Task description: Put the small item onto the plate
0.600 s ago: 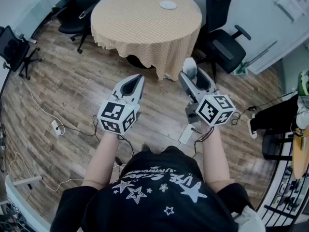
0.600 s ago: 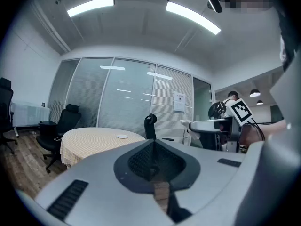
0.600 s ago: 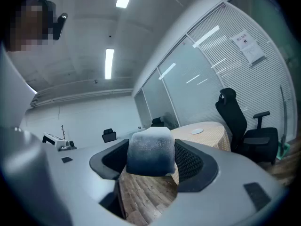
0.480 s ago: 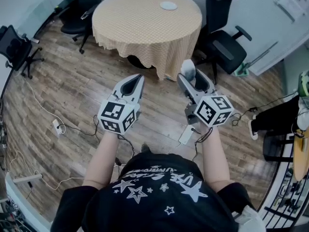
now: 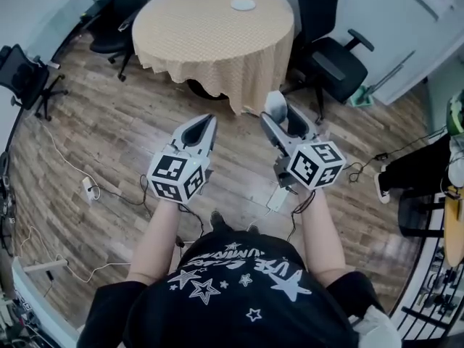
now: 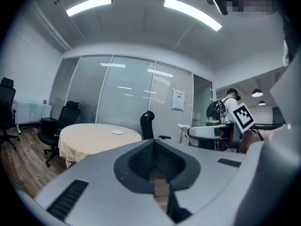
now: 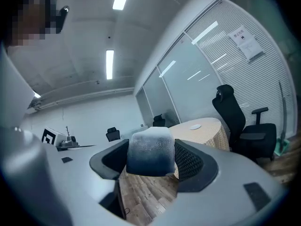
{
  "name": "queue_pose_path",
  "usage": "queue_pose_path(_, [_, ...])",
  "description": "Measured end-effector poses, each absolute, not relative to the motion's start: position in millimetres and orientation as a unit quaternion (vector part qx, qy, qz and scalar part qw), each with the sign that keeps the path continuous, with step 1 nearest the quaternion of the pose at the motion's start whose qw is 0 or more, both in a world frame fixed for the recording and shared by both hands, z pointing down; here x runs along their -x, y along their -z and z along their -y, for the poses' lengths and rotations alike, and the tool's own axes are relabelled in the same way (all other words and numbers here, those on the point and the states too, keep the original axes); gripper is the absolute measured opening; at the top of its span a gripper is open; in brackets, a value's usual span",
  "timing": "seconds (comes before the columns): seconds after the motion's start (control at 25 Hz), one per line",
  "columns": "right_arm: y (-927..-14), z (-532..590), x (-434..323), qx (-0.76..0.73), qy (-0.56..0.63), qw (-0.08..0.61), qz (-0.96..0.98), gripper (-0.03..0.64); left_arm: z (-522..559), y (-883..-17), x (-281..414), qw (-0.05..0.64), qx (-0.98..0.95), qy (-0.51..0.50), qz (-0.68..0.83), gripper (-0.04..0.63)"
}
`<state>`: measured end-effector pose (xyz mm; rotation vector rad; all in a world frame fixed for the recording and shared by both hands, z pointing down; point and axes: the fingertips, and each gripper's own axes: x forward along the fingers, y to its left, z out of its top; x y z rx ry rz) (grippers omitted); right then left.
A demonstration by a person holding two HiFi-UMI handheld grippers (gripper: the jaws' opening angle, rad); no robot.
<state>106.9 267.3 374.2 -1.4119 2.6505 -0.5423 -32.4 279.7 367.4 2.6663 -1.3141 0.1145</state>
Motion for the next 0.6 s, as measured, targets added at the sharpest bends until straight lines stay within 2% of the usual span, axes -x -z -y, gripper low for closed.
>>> queue_pose_path(0.32, [-368,-267,-94,0.460,0.155,0.029,-0.874,0.310,-272,-362,45,0.072,-0.894,-0.040,0.440,0.008])
queue_pose_path(0.6, [-359,-259,-70,0.468,0.156,0.060,-0.868,0.311,-264,-362,73,0.070,-0.897,-0.036,0.435,0.008])
